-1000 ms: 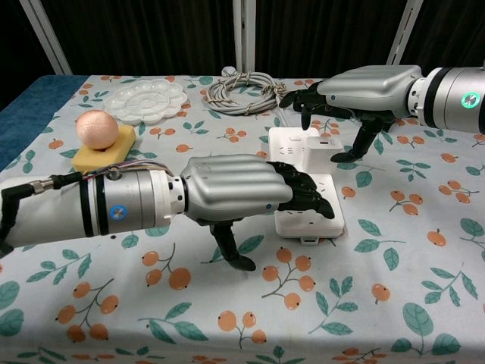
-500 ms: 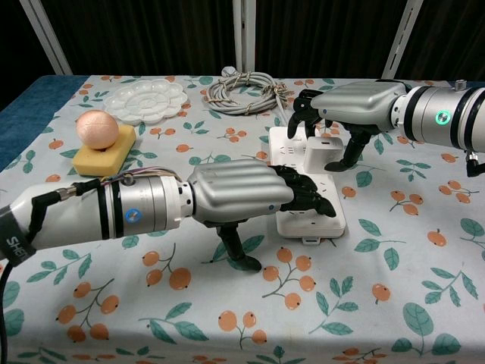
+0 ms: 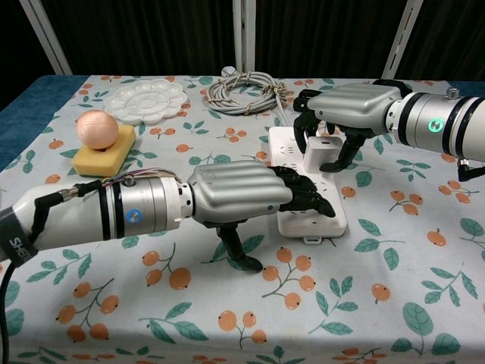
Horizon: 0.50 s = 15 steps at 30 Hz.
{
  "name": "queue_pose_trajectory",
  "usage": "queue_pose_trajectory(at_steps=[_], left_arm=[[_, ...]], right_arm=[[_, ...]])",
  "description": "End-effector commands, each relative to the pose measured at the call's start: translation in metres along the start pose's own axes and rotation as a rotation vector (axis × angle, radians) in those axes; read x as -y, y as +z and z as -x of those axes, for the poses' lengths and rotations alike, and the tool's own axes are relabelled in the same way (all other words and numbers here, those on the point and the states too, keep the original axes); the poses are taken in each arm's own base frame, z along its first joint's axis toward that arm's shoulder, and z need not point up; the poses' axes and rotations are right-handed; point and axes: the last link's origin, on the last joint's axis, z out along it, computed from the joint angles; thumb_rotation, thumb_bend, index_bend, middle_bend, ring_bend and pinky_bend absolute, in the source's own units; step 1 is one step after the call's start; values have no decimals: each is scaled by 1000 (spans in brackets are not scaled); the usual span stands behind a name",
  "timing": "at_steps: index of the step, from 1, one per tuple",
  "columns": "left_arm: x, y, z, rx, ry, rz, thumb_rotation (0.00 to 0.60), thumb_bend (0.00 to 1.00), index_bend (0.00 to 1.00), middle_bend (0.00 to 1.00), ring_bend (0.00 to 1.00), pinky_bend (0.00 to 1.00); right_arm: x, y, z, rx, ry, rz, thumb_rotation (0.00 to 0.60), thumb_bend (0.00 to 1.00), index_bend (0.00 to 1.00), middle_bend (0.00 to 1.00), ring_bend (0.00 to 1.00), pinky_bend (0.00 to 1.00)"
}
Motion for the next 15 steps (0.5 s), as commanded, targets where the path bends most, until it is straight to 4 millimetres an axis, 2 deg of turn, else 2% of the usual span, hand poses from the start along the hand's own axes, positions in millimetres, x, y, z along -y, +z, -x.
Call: queue_pose_trajectory(at_steps=[1, 7, 15], left_arm=[[0, -1, 0, 0, -7, -2, 600, 165, 111, 155, 52, 88], [2, -3, 0, 2, -32, -8, 600, 163, 111, 155, 51, 88], [4, -3, 0, 17, -52, -11, 600, 163, 111, 155, 52, 88]], right_arm=[[-1, -2, 0, -2, 3, 2, 600, 219, 662, 607, 351, 421], [-5, -10, 1, -12, 14, 5, 600, 282, 786, 654, 415, 450], [-11, -18, 2, -48, 77, 8, 600, 311, 870, 695, 448, 466]])
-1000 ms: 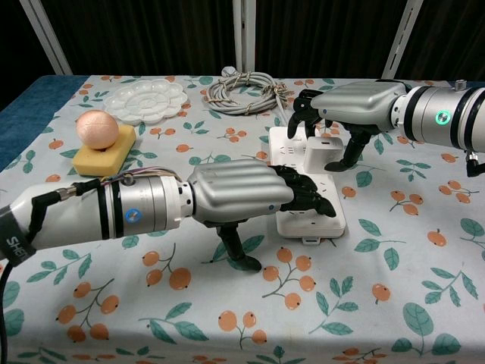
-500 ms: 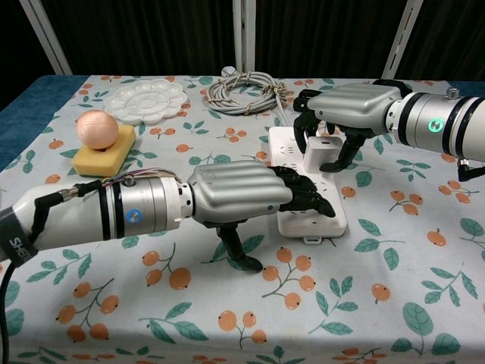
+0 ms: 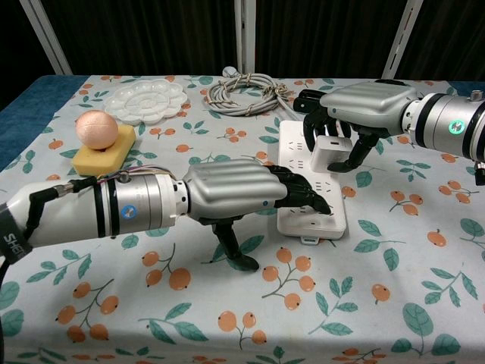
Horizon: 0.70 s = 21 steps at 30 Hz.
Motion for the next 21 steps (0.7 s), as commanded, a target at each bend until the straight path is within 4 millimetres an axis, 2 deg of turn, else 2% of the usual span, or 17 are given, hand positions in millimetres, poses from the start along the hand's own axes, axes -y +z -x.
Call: queue_pose_trajectory(at_steps=[1, 21], left_arm=[[1, 1, 0, 4, -7, -3, 600, 163, 111, 155, 52, 88], [6, 3, -4, 27, -49, -22, 600, 163, 111, 155, 52, 88]], right_arm=[[-3, -3, -1, -16, 23, -1, 600, 314, 875, 699, 452, 466], [-12, -11, -8, -76, 51, -31, 600, 337, 941, 737, 469, 467]])
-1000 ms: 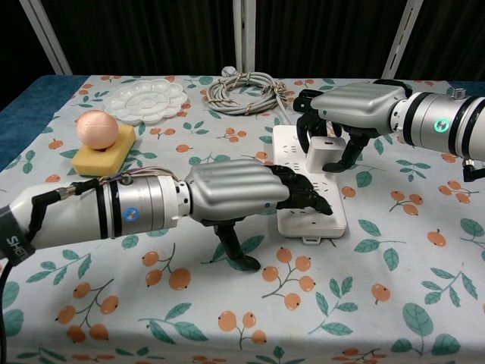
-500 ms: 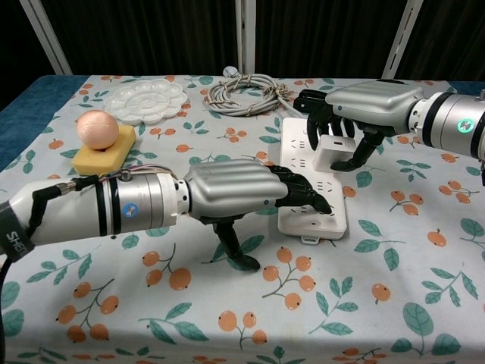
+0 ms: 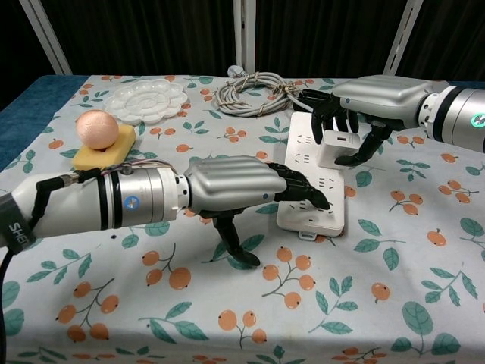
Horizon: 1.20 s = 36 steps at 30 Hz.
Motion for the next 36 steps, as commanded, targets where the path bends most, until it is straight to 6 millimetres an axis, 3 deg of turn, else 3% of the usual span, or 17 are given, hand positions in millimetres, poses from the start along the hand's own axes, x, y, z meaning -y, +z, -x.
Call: queue_pose_trajectory(at_steps=[1, 6, 11, 17, 22, 27, 29, 33, 36], left_arm=[[0, 1, 0, 5, -2, -1, 600, 163, 111, 155, 52, 88], [1, 2, -2, 4, -6, -5, 600, 163, 110, 155, 52, 88], [-1, -5, -13, -50, -11, 7, 600, 163, 111, 155, 52, 88], [1, -27, -34, -153, 2, -5, 600, 163, 111, 155, 52, 88], [18, -61, -48, -242, 1, -105, 600, 162, 111, 155, 52, 86], [45, -105, -60, -329, -16, -264, 600, 160, 111, 155, 52, 83], [55, -124, -64, -364, -16, -327, 600, 161, 111, 155, 52, 81], [71, -160, -68, -416, -12, -443, 600, 159, 111, 155, 51, 80], [82, -193, -69, -448, -3, -540, 600, 159, 111, 155, 52, 80]], right_arm=[[-2, -1, -1, -6, -3, -1, 600, 339, 944, 739, 469, 467], [-4, -3, -4, -17, 3, 1, 600, 348, 953, 743, 478, 467], [-13, -9, -23, -75, 34, 30, 600, 346, 936, 735, 472, 468], [-38, -23, -32, 37, 59, 139, 600, 332, 781, 665, 434, 425], [-48, -24, -15, 152, 94, 202, 600, 327, 537, 509, 285, 342], [-50, -22, -2, 218, 99, 213, 600, 314, 130, 310, 134, 243], [-51, -21, -3, 228, 94, 220, 600, 290, 20, 211, 64, 193], [-53, -23, -10, 197, 99, 228, 600, 273, 0, 80, 0, 117], [-55, -34, -19, 148, 91, 233, 600, 270, 0, 60, 0, 106]])
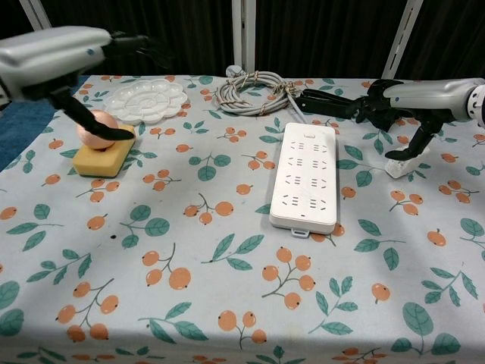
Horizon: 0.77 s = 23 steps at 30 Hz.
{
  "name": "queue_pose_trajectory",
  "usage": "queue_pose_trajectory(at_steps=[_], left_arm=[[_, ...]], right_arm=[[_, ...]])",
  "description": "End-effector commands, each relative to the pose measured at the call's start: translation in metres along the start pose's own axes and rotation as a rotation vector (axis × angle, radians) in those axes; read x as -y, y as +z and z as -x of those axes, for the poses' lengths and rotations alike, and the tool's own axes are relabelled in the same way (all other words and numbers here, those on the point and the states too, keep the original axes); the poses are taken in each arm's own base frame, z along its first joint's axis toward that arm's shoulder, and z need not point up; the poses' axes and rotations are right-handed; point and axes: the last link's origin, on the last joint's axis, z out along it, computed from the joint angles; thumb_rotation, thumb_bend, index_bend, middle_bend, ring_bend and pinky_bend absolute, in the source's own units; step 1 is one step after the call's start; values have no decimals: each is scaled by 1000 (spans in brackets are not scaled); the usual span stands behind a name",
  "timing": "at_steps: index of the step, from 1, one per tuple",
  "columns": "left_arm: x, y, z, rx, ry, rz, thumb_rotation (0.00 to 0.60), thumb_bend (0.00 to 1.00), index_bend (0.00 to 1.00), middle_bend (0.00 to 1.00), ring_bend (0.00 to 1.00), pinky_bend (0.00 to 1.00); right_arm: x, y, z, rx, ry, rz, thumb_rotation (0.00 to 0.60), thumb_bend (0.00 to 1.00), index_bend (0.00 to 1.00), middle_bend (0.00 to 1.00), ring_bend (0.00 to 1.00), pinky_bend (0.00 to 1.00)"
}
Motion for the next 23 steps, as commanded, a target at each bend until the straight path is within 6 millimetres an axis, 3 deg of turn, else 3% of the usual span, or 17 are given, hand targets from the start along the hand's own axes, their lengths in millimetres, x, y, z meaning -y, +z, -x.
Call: queue_pose_trajectory(at_steps=[1, 4, 8, 12, 17, 23], left_arm=[[29, -29, -16, -48, 24, -123, 600, 159, 111, 155, 51, 80], [55, -61, -29, -83, 52, -245, 600, 159, 111, 155, 52, 80], [86, -113, -42, -102, 101, -428, 600, 159, 111, 155, 51, 79], [103, -158, -50, -102, 153, -577, 600, 159, 111, 155, 51, 77], [99, -201, -55, -107, 166, -686, 600, 159, 111, 155, 51, 73], [72, -220, -48, -106, 174, -692, 600, 159, 111, 155, 52, 71]], right_arm=[[-6, -17, -9, -66, -7, 5, 600, 270, 0, 60, 0, 105], [-17, -47, -16, -173, -23, 28, 600, 269, 0, 68, 0, 104], [-38, -101, -14, -331, -28, 94, 600, 269, 0, 93, 0, 104], [-54, -153, -4, -428, 0, 158, 600, 269, 0, 98, 0, 104], [-63, -202, 14, -491, 17, 223, 600, 268, 0, 98, 0, 104], [-58, -232, 35, -526, 53, 225, 600, 269, 0, 99, 0, 104]])
